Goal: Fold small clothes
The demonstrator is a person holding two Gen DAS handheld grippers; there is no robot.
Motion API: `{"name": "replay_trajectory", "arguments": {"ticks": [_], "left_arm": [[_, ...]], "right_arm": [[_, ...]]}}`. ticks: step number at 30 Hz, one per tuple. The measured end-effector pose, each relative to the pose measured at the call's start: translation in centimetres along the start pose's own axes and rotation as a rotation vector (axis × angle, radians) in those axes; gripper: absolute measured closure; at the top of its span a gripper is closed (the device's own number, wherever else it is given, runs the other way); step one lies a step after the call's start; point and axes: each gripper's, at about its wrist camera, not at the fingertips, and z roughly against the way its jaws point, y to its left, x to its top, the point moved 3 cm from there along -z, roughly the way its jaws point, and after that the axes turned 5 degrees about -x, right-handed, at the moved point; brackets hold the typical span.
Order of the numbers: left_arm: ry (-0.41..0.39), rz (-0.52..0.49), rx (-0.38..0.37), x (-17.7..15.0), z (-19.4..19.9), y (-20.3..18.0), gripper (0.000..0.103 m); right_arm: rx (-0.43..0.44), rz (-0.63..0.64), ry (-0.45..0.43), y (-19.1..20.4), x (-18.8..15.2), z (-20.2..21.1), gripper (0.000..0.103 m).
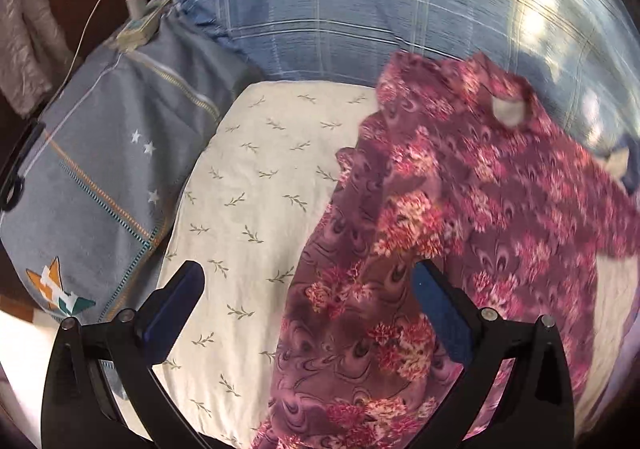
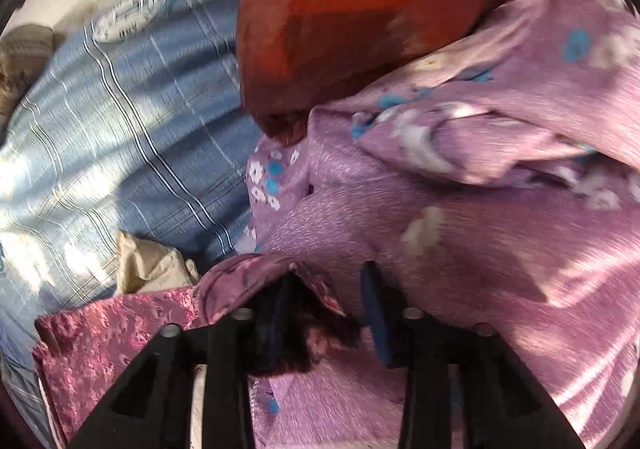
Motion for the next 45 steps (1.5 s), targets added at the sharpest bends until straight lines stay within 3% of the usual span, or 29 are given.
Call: {"name": "replay_trajectory", "arguments": {"ticks": [3,6,9,12,16,18,22,24,25,29,30,33,36,38,39,42,45], "left_arm": [[0.046,0.008,-0.084,-0.8,-0.3,-1.3,0.000],[0.107,0.012,-0.188,-2.6,-1.4,-3.6,0.000],[0.173,0.069,-0.268,-4.5,-2.8,-5.5,0.000],[0.206,0.168,-0.287,-6.2,-3.9,-6.1,0.000],[0.243,0.405,-0.320,-7.9,-5.7,-4.4,0.000],[0.252,0.469,-0.321,-7.8,-6.3,-3.6,0.000],[0.243,0.562,-0.296,-7.0,-6.7,-1.9,0.000],[0.218,0.542,-0.228,-6.2,-6.7,-1.0,0.002],[0.200,0.519,-0.178,-5.9,-6.7,-0.7,0.004],[0.114,0.384,0.142,-4.0,-6.8,1.7,0.021],[0.120,0.388,0.162,-3.8,-6.9,2.4,0.024],[0.138,0.452,0.111,-3.9,-6.3,4.8,0.025],[0.108,0.449,0.116,-4.1,-4.8,6.0,0.025],[0.100,0.445,0.095,-4.3,-3.9,6.5,0.025],[0.101,0.443,0.088,-4.5,-3.7,6.4,0.025],[0.101,0.436,0.063,-4.9,-3.1,6.7,0.025],[0.093,0.420,0.040,-4.8,-2.6,6.8,0.025]], "right_arm": [[0.004,0.028,-0.045,0.3,-1.0,2.0,0.058],[0.084,0.035,-0.048,1.3,-1.9,3.9,0.057],[0.142,0.050,-0.058,2.4,-2.8,5.4,0.044],[0.176,0.103,-0.087,4.4,-4.0,7.5,0.029],[0.165,0.152,-0.095,6.0,-5.3,8.7,0.026],[0.166,0.167,-0.066,6.3,-6.0,8.6,0.026],[0.170,0.175,-0.044,6.4,-7.2,8.5,0.026],[0.175,0.173,-0.037,6.3,-7.4,8.5,0.026],[0.176,0.166,-0.034,6.3,-7.3,8.4,0.026],[0.228,0.075,-0.002,5.4,-6.3,7.4,0.026],[0.242,0.048,0.006,5.2,-6.1,7.1,0.026],[0.313,-0.049,0.049,5.1,-5.1,5.1,0.024],[0.268,-0.184,0.102,4.3,-4.5,2.1,0.022],[0.291,-0.305,0.135,3.4,-4.3,0.4,0.022],[0.300,-0.369,0.150,2.7,-4.2,-0.6,0.024],[0.289,-0.375,0.129,2.0,-3.0,-1.0,0.096],[0.228,-0.309,-0.044,0.6,0.5,2.3,0.099]]}}
